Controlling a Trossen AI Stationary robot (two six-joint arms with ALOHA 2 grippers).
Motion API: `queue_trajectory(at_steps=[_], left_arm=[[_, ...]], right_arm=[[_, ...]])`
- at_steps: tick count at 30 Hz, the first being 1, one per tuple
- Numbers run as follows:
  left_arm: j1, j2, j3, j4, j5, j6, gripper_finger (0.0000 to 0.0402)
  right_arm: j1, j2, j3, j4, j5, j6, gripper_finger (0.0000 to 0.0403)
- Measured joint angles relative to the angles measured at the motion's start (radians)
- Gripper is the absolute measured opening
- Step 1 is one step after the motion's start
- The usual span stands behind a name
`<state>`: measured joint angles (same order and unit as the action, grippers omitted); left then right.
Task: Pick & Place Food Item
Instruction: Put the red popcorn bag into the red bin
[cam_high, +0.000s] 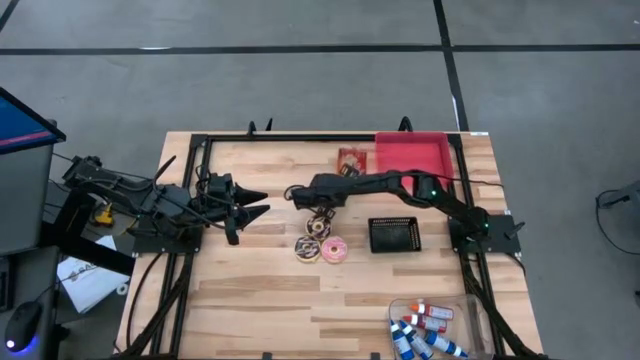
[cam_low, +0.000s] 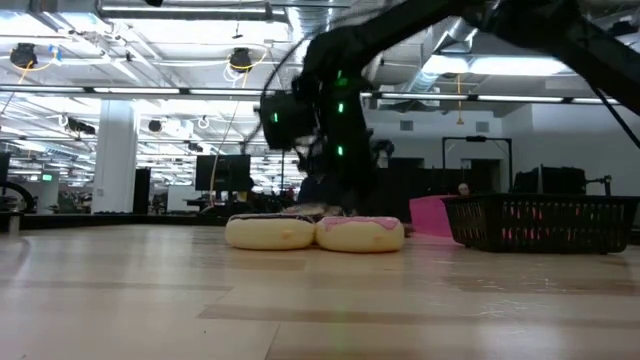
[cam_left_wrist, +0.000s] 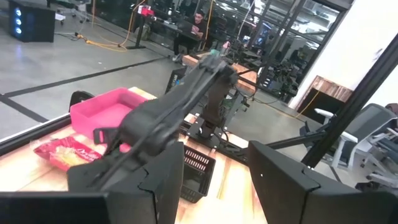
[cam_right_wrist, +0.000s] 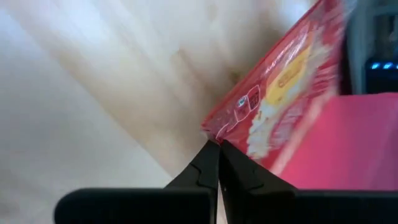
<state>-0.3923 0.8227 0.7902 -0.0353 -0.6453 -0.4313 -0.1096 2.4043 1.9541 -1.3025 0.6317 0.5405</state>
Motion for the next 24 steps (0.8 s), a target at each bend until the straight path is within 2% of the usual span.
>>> queue_trajectory(at_steps=[6, 14, 24], left_arm=[[0.000, 0.000, 0.000, 0.000, 0.002, 0.004, 0.0174], [0.000, 0.000, 0.000, 0.001, 0.005, 0.031, 0.0174], [0.000, 0.002, 0.000, 0.020, 0.004, 0.060, 0.0170]], right_arm=[[0.039, -0.125, 0.001, -0.017, 0.059, 0.079, 0.0000], [-0.017, -0.253, 0.002, -0.093, 0.098, 0.120, 0.0000], [-0.018, -0.392, 0.002, -0.203, 0.147, 0.126, 0.0000]])
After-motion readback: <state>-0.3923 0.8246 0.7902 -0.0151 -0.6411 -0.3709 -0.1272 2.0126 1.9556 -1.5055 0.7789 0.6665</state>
